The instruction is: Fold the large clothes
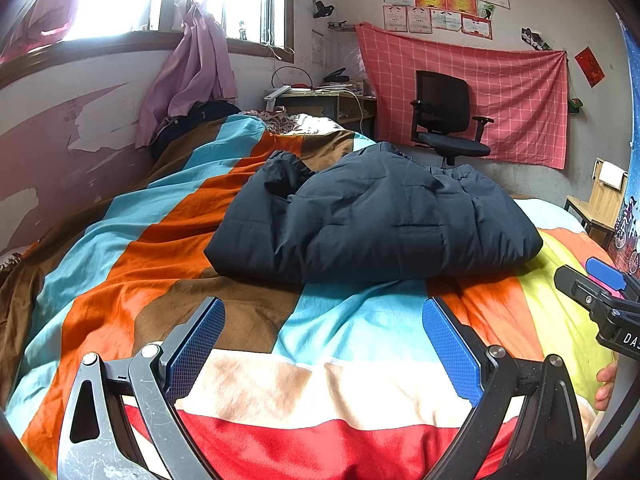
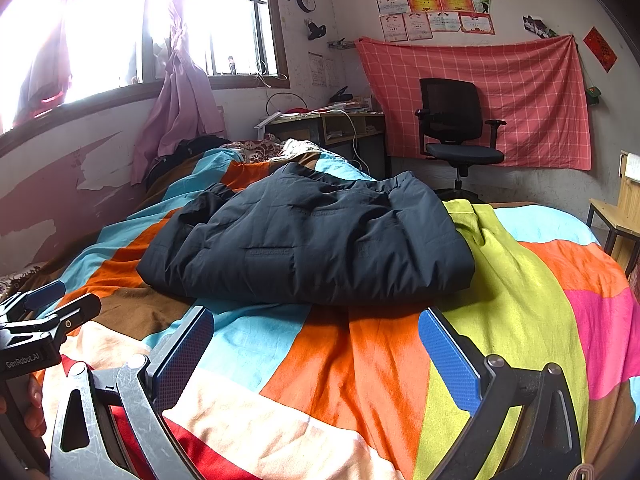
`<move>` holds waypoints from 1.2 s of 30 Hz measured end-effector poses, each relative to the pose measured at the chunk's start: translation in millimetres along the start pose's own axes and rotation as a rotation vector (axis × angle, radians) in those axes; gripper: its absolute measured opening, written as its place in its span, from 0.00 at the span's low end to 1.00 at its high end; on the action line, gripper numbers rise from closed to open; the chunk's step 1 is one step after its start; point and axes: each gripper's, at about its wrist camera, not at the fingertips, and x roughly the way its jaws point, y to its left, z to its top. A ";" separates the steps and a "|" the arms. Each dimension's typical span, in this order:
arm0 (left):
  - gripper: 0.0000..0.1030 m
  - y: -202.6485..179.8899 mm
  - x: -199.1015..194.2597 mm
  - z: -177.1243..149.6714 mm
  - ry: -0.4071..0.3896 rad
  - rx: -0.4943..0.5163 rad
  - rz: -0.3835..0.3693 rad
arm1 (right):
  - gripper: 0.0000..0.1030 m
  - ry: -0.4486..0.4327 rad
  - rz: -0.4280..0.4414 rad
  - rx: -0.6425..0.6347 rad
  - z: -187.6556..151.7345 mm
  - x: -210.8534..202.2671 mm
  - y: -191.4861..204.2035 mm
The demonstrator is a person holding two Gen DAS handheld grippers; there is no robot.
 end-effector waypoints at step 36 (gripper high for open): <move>0.94 -2.7 -1.5 -0.5 -0.004 0.003 0.003 | 1.00 0.000 0.000 0.001 -0.1 0.2 0.1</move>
